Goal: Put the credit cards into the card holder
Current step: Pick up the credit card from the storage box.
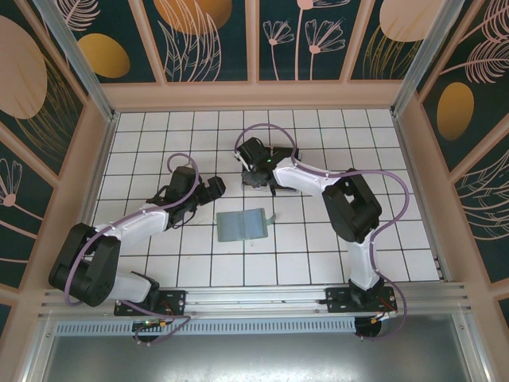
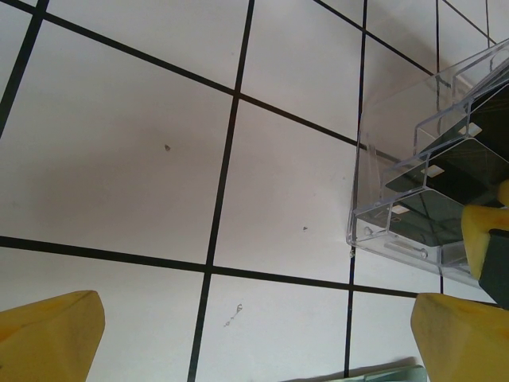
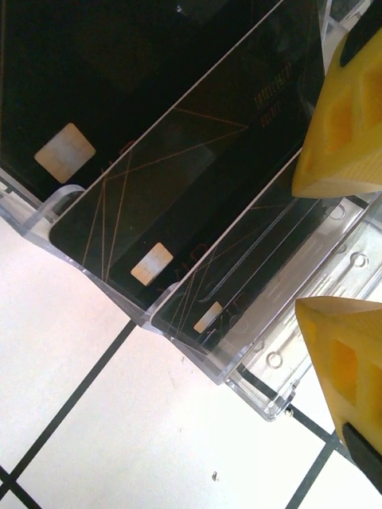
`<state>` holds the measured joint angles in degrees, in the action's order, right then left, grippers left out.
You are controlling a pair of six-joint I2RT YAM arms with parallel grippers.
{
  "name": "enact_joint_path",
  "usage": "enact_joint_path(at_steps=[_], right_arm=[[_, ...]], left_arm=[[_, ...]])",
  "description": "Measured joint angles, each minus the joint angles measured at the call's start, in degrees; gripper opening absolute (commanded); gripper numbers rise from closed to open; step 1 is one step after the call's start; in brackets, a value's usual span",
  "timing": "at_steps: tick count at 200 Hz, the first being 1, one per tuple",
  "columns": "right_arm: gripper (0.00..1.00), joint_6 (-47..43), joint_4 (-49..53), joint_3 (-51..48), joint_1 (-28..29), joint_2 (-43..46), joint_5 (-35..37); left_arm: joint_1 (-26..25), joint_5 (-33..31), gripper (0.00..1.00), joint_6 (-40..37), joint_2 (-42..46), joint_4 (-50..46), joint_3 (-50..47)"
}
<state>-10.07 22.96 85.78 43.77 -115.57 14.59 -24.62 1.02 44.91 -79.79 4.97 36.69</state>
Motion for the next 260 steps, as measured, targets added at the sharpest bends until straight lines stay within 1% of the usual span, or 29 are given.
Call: enact_joint_path(at_steps=[75,111,144,167,211,260], right_arm=[[0.31,-2.3,0.0,-0.5,0.9,-0.3,3.3],[0.22,-3.3,0.0,-1.4,1.1,-0.3,3.5],[0.19,-3.6,0.0,-1.4,1.4,-0.3,3.9],[0.14,-3.8,0.0,-1.4,1.5,-0.3,4.0],[0.06,-4.2,-0.1,-1.2,1.7,-0.2,4.3],[0.03,-4.2,0.0,-0.9,1.8,-0.2,4.1]], left_arm=[[0.0,0.0,0.98,0.3,0.0,0.0,0.0],[0.0,0.0,0.99,0.4,0.0,0.0,0.0],[0.0,0.0,0.98,0.4,0.0,0.2,0.0],[0.0,0.0,0.99,0.4,0.0,0.8,0.0],[0.0,0.0,0.98,0.4,-0.6,1.0,0.0],[0.0,0.0,0.98,0.3,-1.3,1.3,0.0]])
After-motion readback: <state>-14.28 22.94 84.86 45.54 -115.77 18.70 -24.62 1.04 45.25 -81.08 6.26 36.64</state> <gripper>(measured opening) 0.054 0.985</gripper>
